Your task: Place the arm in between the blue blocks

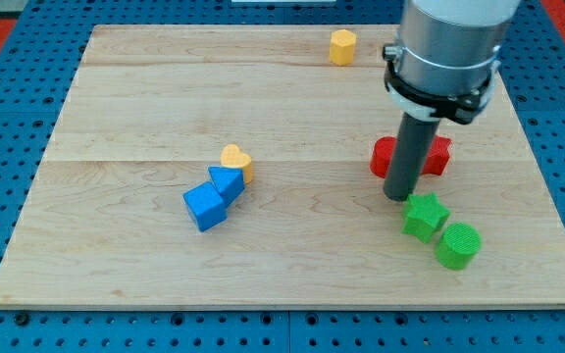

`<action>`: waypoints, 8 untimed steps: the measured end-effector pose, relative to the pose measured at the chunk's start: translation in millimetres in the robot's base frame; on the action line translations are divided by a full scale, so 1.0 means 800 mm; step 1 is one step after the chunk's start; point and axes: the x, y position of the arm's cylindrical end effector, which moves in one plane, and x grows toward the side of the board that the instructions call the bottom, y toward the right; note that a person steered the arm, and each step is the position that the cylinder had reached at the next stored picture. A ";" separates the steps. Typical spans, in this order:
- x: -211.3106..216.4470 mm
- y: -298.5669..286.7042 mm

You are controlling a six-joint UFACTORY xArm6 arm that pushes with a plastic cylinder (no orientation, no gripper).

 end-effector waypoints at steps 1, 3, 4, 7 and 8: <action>0.008 0.000; 0.008 -0.014; 0.008 -0.045; 0.009 -0.133; 0.009 -0.147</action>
